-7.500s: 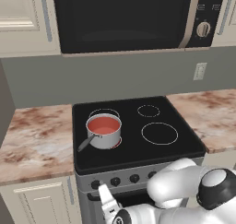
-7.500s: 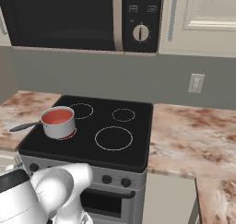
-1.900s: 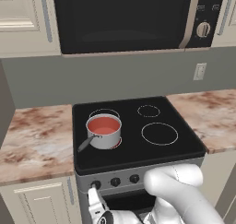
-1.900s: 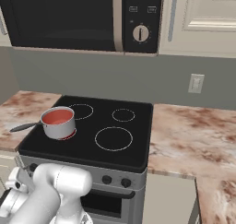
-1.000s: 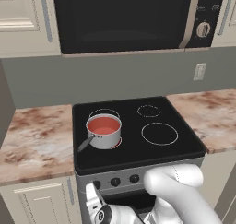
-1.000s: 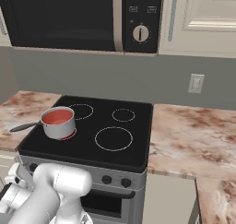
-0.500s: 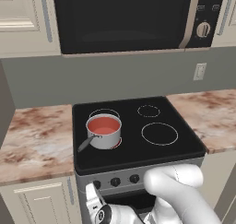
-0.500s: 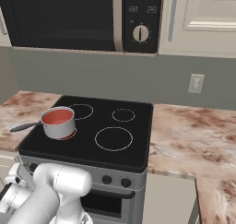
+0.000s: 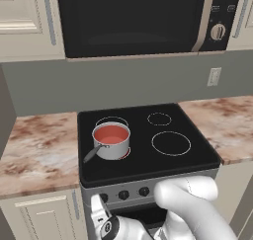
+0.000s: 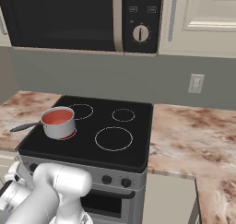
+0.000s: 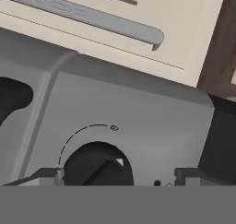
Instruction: Wait until the marinara sauce is simmered to a deep red color and then turn off the stove.
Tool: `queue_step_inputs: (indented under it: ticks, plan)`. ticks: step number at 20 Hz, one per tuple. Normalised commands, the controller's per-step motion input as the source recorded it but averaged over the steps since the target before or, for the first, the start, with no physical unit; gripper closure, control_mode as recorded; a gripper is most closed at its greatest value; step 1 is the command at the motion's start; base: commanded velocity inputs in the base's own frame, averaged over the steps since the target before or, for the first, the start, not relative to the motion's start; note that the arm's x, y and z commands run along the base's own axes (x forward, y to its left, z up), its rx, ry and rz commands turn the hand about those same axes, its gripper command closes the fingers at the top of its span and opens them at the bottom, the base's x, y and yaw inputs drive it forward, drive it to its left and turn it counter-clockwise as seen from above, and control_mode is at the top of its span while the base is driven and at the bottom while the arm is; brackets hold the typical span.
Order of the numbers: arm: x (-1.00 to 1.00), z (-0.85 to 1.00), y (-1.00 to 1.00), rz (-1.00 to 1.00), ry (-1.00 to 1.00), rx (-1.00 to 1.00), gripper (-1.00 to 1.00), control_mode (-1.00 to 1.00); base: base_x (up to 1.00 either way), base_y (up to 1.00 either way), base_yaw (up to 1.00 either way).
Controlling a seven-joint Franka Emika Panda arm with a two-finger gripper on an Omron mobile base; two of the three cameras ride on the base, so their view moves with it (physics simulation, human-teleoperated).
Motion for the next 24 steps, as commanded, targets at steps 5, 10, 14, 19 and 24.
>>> queue_step_inputs:
  ticks: [5,10,14,19,24]
  plan:
    - [0.00,0.00,0.03,-0.05,0.07,0.18,-1.00,-1.00,0.00,0.00,0.00]
    - [0.00,-0.01,0.00,-0.05,0.03,0.27,-1.00,-1.00,0.00,0.00,0.00]
    - [0.00,-0.03,0.02,-0.06,0.02,0.28,-1.00,-1.00,0.00,0.00,0.00]
    - [0.00,0.00,0.02,-0.03,0.01,0.14,-1.00,-1.00,0.00,0.00,0.00]
    - [0.06,0.00,0.00,0.00,0.00,0.00,-1.00,-1.00,0.00,0.00,0.00]
